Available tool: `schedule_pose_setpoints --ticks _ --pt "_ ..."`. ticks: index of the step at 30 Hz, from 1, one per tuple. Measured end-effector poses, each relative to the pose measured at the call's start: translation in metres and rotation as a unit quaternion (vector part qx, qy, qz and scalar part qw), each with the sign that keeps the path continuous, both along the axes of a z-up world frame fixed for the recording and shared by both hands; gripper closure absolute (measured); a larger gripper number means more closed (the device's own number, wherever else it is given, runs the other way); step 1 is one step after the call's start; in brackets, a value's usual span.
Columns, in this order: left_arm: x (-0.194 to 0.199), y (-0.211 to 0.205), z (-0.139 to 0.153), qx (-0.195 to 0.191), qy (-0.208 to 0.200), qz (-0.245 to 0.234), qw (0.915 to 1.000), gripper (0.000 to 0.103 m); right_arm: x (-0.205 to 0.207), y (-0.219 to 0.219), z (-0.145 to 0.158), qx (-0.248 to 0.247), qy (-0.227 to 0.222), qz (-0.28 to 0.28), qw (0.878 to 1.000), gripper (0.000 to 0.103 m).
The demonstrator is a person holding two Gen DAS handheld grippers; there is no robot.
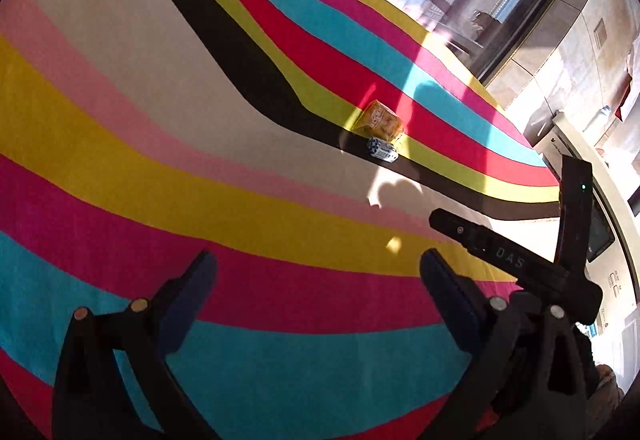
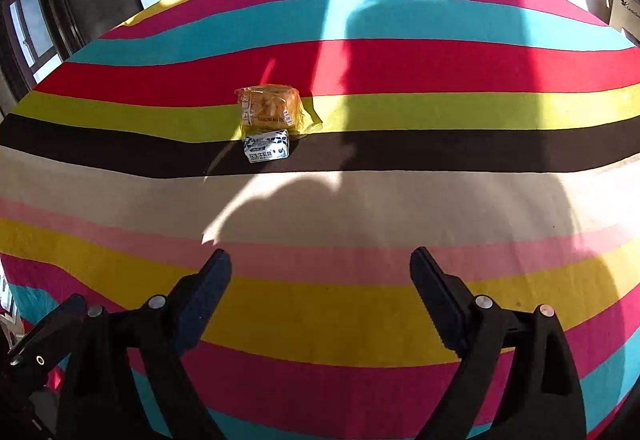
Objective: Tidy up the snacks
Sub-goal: 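Return both tools to the last two snacks on the table, then grasp the small blue-white milk box with the right gripper while the left gripper grasps the orange bun bag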
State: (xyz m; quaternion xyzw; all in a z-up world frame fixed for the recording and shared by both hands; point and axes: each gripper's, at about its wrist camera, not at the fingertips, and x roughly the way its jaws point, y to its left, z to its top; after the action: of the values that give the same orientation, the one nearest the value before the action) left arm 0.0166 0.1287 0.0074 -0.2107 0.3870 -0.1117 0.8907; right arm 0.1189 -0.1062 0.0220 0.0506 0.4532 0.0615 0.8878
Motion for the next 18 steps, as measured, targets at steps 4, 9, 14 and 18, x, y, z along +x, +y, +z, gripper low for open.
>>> schedule_pose_setpoints --ticks 4,9,14,18 --pt "-0.001 -0.004 -0.001 0.003 -0.006 0.008 0.9999 0.002 0.057 0.031 -0.007 -0.021 0.006 0.006 1.0 0.022" --pt "-0.009 -0.008 -0.001 0.013 -0.011 0.006 0.9998 0.002 0.09 0.057 -0.014 -0.07 0.009 0.029 0.997 0.043" --pt "-0.01 -0.006 -0.002 0.004 -0.007 0.016 0.9998 0.002 0.058 0.042 -0.007 -0.048 -0.029 0.056 0.997 0.068" --pt "-0.013 -0.005 -0.002 0.006 -0.006 0.018 0.9998 0.002 0.011 0.006 0.007 -0.016 -0.051 0.059 0.997 0.068"
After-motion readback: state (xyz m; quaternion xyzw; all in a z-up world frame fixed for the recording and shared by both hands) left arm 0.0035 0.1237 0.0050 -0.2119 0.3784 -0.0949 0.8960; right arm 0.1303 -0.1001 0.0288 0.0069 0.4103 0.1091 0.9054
